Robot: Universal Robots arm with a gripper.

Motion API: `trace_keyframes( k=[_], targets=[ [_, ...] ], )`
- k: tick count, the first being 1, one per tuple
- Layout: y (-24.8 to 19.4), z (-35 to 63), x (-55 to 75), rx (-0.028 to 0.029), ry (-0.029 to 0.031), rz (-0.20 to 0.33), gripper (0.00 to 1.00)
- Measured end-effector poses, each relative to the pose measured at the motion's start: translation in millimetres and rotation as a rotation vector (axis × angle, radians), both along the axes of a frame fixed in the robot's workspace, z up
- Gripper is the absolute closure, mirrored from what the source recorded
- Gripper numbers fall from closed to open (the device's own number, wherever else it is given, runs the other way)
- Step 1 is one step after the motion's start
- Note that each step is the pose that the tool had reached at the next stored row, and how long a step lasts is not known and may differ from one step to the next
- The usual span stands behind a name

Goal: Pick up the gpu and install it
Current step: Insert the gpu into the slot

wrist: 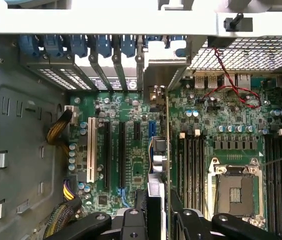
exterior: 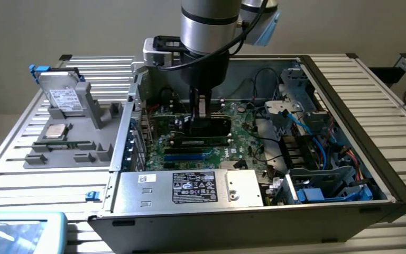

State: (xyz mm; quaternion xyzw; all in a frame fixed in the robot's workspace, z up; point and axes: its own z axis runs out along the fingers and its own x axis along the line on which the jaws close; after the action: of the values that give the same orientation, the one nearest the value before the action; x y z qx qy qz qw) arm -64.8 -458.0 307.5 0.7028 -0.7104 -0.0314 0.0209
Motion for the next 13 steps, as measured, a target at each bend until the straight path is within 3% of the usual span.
trace_keyframes(
  k=[3,7,13],
  targets=[
    [3.8,-0.2,-0.5,-0.0079,0.0,0.0,0.72],
    [4.1,-1.4,-1.9,-0.0091,-0.0001,0.0,0.72],
    [4.3,-11.4,-3.0,-0.0149,-0.0001,0.0,0.72]
  ],
)
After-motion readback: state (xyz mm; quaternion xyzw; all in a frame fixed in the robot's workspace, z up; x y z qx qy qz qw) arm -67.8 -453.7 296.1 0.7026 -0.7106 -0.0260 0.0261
